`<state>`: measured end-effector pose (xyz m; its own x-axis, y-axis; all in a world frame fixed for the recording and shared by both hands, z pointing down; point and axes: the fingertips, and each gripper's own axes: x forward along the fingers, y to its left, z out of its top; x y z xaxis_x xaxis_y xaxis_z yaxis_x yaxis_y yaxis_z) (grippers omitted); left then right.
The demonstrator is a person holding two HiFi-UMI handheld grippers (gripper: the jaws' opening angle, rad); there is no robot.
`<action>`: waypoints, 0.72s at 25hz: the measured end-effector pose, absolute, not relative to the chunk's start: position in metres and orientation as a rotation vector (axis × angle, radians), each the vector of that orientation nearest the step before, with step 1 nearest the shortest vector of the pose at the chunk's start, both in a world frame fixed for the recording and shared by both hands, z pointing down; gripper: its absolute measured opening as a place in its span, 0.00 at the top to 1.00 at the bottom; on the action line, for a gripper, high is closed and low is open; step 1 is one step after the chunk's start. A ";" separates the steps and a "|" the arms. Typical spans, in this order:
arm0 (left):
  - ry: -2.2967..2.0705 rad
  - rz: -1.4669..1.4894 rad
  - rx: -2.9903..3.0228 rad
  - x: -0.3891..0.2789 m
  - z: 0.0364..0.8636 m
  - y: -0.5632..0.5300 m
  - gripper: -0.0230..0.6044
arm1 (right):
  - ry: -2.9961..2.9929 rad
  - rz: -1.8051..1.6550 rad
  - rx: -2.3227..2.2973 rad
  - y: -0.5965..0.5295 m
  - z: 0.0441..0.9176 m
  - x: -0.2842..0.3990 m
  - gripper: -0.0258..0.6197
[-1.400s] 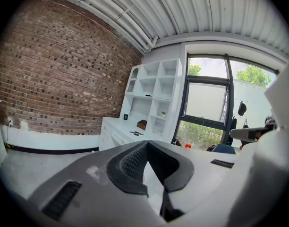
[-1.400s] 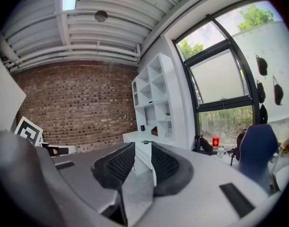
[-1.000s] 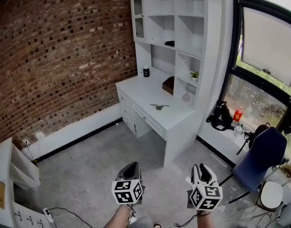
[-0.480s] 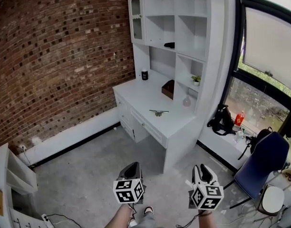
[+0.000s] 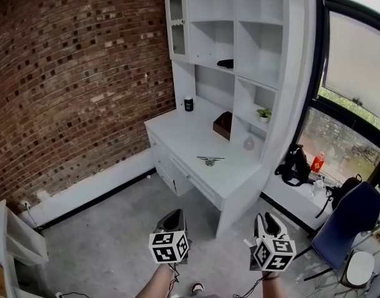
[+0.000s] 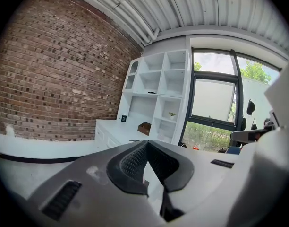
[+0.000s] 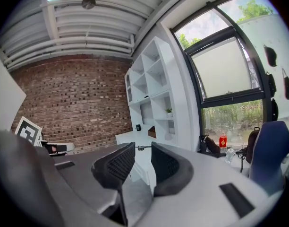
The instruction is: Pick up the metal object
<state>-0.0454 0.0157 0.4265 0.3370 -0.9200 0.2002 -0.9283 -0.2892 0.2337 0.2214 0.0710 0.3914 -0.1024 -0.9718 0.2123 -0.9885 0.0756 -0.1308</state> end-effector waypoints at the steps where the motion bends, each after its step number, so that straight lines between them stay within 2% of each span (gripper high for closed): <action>1: -1.647 0.041 2.300 -0.048 0.427 0.006 0.96 | -2.248 0.375 2.059 0.062 0.392 0.220 0.79; 18: -1.622 0.098 2.270 -0.074 0.451 -0.106 0.96 | -2.198 0.447 2.077 -0.048 0.413 0.207 0.79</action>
